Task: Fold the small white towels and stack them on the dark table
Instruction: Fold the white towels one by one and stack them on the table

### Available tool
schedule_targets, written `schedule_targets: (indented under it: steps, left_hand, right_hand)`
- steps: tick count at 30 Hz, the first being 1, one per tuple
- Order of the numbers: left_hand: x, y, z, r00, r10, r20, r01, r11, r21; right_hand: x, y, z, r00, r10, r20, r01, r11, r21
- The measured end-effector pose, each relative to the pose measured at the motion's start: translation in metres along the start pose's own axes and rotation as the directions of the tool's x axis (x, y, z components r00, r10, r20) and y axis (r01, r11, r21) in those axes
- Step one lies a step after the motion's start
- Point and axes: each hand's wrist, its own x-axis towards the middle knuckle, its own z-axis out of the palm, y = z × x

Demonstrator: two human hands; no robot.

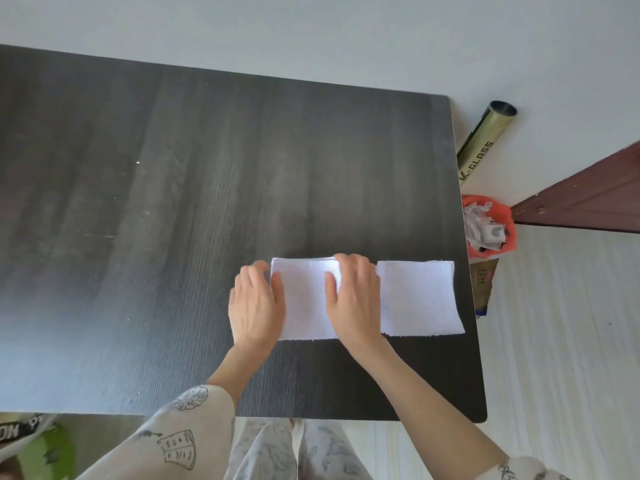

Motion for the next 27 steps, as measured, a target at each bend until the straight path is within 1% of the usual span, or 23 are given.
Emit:
schedule_targets:
  steps: [1, 2, 3, 4, 5, 6, 8, 10, 12, 14, 17, 19, 24, 26, 27]
  left_hand:
    - [-0.002, 0.000, 0.002, 0.989, 0.141, -0.054, -0.137, 0.989, 0.062]
    - [-0.005, 0.000, 0.006, 0.962, 0.263, -0.072, -0.253, 0.960, 0.118]
    - [-0.008, -0.001, 0.012, 0.934, 0.355, -0.045, -0.344, 0.925, 0.160]
    - [-0.009, -0.004, 0.019, 0.910, 0.413, 0.016, -0.409, 0.892, 0.191]
    - [-0.009, -0.006, 0.025, 0.896, 0.433, 0.094, -0.443, 0.870, 0.218]
    - [-0.008, -0.010, 0.029, 0.890, 0.423, 0.173, -0.454, 0.858, 0.239]
    - [-0.002, -0.017, 0.037, 0.884, 0.379, 0.273, -0.448, 0.853, 0.267]
    - [0.003, -0.025, 0.041, 0.878, 0.357, 0.320, -0.443, 0.858, 0.260]
    - [0.004, -0.033, 0.043, 0.872, 0.360, 0.331, -0.445, 0.864, 0.235]
    - [0.003, -0.041, 0.048, 0.863, 0.373, 0.342, -0.447, 0.878, 0.170]
    - [0.005, -0.044, 0.056, 0.844, 0.394, 0.364, -0.445, 0.893, 0.066]
    - [0.007, -0.043, 0.060, 0.840, 0.390, 0.376, -0.438, 0.898, 0.046]
    - [0.008, -0.039, 0.055, 0.822, 0.391, 0.415, -0.434, 0.901, 0.010]
    - [0.011, -0.035, 0.049, 0.802, 0.441, 0.404, -0.470, 0.882, -0.031]
    - [0.012, -0.034, 0.046, 0.792, 0.464, 0.396, -0.479, 0.875, -0.067]
  right_hand:
    - [-0.003, -0.001, 0.003, 0.991, -0.131, -0.033, 0.130, 0.991, -0.023]
    - [-0.006, -0.001, 0.008, 0.970, -0.241, -0.015, 0.240, 0.970, -0.049]
    - [-0.008, 0.001, 0.015, 0.951, -0.308, 0.042, 0.310, 0.946, -0.090]
    - [-0.009, 0.003, 0.020, 0.941, -0.316, 0.123, 0.332, 0.933, -0.136]
    - [-0.010, 0.007, 0.026, 0.940, -0.280, 0.195, 0.315, 0.931, -0.183]
    - [-0.009, 0.009, 0.030, 0.944, -0.219, 0.249, 0.275, 0.936, -0.219]
    - [-0.006, 0.014, 0.034, 0.942, -0.108, 0.318, 0.193, 0.950, -0.247]
    - [-0.006, 0.018, 0.038, 0.932, -0.084, 0.352, 0.179, 0.952, -0.248]
    - [-0.007, 0.021, 0.042, 0.924, -0.110, 0.367, 0.205, 0.951, -0.230]
    - [-0.006, 0.024, 0.046, 0.919, -0.132, 0.371, 0.218, 0.955, -0.202]
    - [-0.005, 0.026, 0.051, 0.918, -0.122, 0.376, 0.198, 0.966, -0.169]
    - [-0.005, 0.029, 0.054, 0.913, -0.118, 0.391, 0.188, 0.971, -0.146]
    - [-0.004, 0.027, 0.054, 0.895, -0.088, 0.438, 0.169, 0.974, -0.149]
    - [-0.002, 0.024, 0.050, 0.886, -0.075, 0.457, 0.160, 0.976, -0.149]
    - [-0.001, 0.023, 0.047, 0.879, -0.084, 0.469, 0.159, 0.980, -0.122]
